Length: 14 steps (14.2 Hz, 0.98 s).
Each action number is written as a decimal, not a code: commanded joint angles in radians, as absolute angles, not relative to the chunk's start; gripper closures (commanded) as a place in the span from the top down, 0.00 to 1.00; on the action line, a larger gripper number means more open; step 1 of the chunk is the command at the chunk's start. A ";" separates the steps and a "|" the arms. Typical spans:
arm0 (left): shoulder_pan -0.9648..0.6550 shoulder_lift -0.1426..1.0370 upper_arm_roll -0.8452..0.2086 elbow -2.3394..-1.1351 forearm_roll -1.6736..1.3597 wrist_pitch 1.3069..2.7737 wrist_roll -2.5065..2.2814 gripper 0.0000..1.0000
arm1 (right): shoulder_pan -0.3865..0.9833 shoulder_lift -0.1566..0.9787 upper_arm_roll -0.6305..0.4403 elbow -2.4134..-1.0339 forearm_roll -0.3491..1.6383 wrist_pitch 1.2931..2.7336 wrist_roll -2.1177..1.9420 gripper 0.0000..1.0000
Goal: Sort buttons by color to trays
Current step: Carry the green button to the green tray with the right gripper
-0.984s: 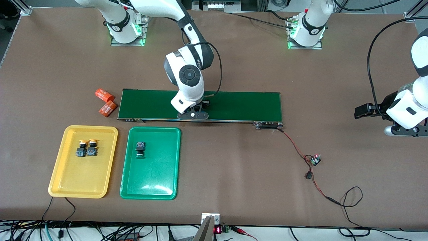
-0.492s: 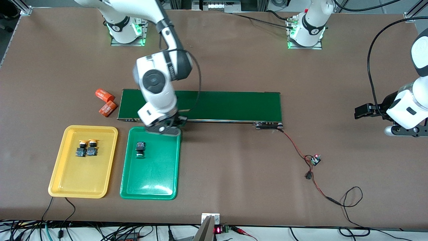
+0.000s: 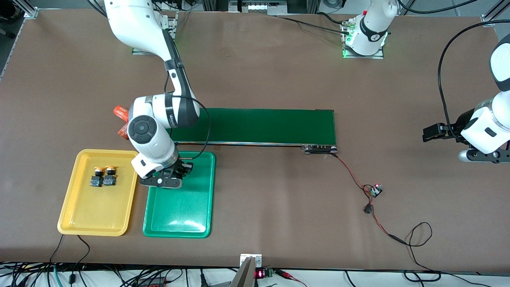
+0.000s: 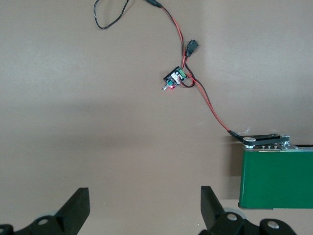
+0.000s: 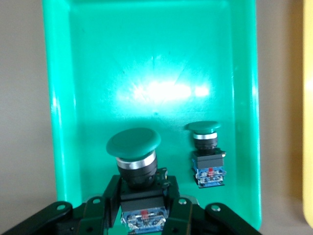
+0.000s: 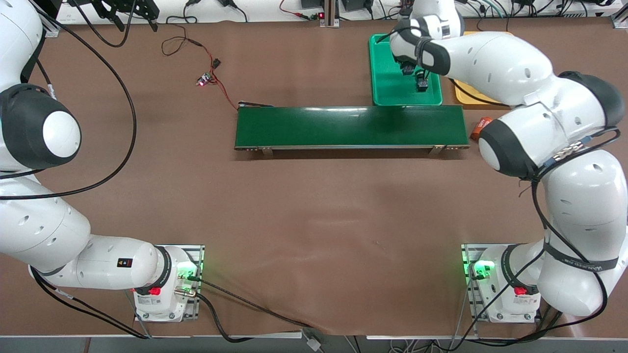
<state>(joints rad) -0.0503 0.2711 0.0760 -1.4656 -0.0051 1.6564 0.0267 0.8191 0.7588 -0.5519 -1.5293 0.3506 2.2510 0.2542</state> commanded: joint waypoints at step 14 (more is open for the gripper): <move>-0.046 0.271 0.077 -1.462 0.054 1.664 0.049 1.00 | 0.804 0.848 -0.535 -1.499 0.382 2.281 0.081 1.00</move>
<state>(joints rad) -0.0496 0.2711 0.0769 -1.4656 0.0363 1.6567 0.0268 0.8150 0.8511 -0.5363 -1.5186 0.3572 2.2872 0.1206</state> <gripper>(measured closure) 0.000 0.079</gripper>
